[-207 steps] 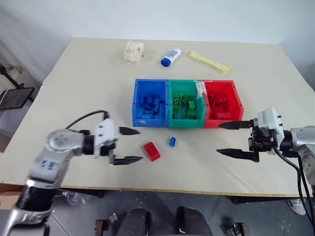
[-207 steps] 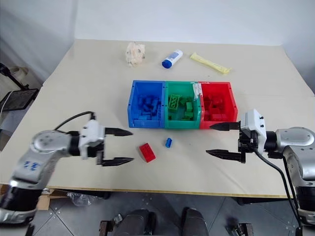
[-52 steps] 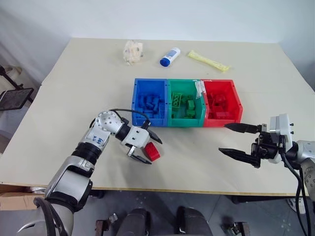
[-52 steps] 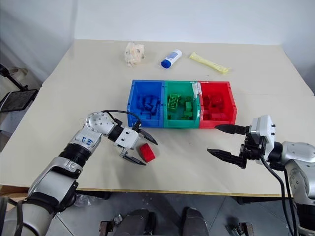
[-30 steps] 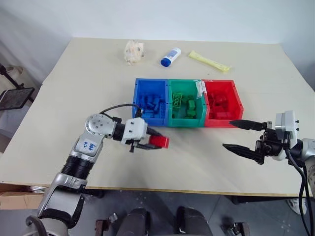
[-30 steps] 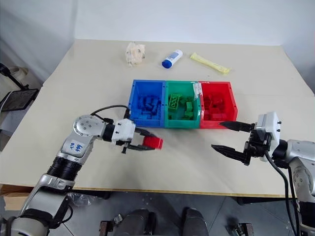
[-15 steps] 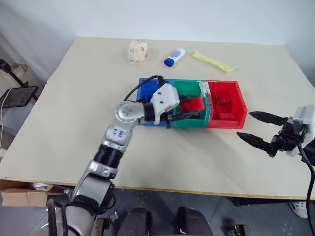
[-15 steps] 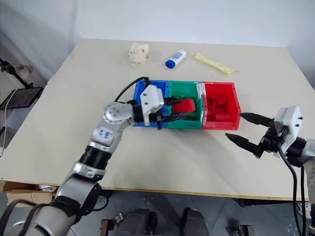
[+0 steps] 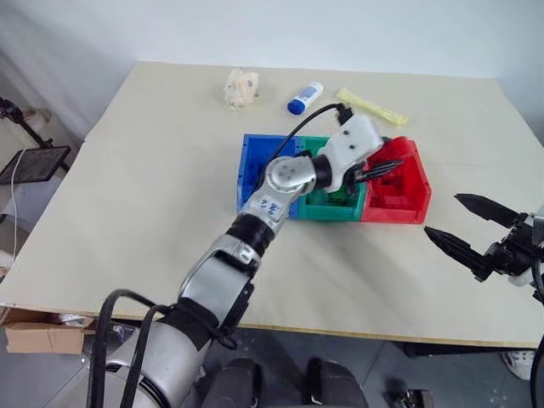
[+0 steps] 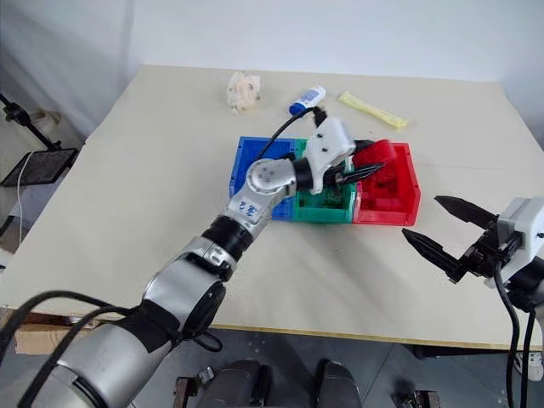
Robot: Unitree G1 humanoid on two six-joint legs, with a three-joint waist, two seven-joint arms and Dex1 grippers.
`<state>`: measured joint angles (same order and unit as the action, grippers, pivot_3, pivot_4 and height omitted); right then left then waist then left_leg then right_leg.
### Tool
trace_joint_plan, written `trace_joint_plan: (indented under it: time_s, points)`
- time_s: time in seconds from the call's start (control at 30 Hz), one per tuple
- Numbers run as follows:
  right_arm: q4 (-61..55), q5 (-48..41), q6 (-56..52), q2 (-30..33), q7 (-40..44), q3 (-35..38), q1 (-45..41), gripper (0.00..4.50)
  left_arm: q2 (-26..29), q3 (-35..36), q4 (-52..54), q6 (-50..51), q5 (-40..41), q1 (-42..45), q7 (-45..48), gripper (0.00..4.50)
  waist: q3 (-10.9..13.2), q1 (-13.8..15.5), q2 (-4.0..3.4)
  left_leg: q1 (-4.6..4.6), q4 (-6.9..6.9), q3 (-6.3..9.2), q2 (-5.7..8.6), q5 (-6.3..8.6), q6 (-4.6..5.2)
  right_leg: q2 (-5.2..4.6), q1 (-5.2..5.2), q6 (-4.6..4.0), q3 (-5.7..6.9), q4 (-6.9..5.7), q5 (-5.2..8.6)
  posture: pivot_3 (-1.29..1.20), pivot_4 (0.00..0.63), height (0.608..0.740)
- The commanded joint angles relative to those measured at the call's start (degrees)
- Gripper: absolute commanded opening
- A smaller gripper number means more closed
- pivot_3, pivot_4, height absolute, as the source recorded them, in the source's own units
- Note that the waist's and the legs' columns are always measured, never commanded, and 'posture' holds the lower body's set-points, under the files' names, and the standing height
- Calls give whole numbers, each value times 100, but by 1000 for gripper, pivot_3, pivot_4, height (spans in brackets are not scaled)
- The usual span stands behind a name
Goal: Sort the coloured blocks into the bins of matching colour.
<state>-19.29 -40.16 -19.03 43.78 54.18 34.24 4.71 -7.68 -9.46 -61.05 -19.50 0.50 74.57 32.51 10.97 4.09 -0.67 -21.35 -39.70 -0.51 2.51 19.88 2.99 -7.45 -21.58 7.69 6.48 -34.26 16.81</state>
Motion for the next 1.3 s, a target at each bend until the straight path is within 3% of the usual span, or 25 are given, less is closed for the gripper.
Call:
trace_joint_plan:
  time_s: [0.03, 0.2, 0.23, 0.47, 0.63, 0.8, 1.13, 1.3]
  points:
    - [-240, -142, 38, -53, -105, 204, 86, 4500, -360, 229, -594, -255, -88, 477, -685, 2752, 0, -3, 0, 2, 4, -1, 0, 0, 0, 0, 0, 0, -1, 1, 0, 0, 150, 740]
    - [-292, -182, 52, -48, -144, 191, 114, 4500, -325, 250, -824, -605, -242, 550, -1015, 4323, 0, -8, 0, 3, 8, -6, -1, -1, 1, 2, -1, 0, -1, 3, 0, 0, 150, 740]
    - [-293, -194, 56, -40, -134, 193, 120, 4500, -283, 247, -790, -762, -264, 514, -1038, 4417, 0, -8, 0, 3, 8, -6, -1, -1, 2, 1, -2, 0, -1, 4, 0, 0, 150, 740]
    - [-116, -181, 31, 90, -21, 57, -63, 4500, 262, 414, 410, -810, 335, -431, 693, 4417, -3, -1, -5, 2, 9, -7, 0, -1, 2, 1, -4, 4, -1, 7, -3, 0, 150, 740]
    - [269, -62, 28, 275, 267, -312, -461, 4500, 1493, 227, 2589, 566, 701, -1855, 2192, 4417, -4, -182, -8, 12, 9, -7, -7, -1, 1, 6, -5, 3, -8, -16, -2, 0, 150, 740]
    - [675, 71, 82, 427, 568, -632, -833, 4500, 2631, 207, 4174, 1734, 988, -2919, 2949, 4417, -6, -246, -10, 12, 7, 4, -4, -1, 1, -2, -6, 2, -16, -26, -1, 0, 150, 740]
    - [1475, 652, 312, 912, 1436, -1293, -1286, 4500, 4161, 737, 4981, 2428, 1701, -4014, 3970, 4417, -7, -274, -12, 5, -5, 32, -2, 1, -2, -8, 0, -1, -38, -26, 0, 0, 150, 740]
    - [1882, 880, 527, 1011, 1718, -1482, -1514, 4500, 4412, 955, 4838, 2479, 1747, -4043, 3900, 4417, -7, -242, -11, 4, -9, 31, 1, 1, -1, -11, 3, -1, -37, -25, 0, 0, 150, 740]
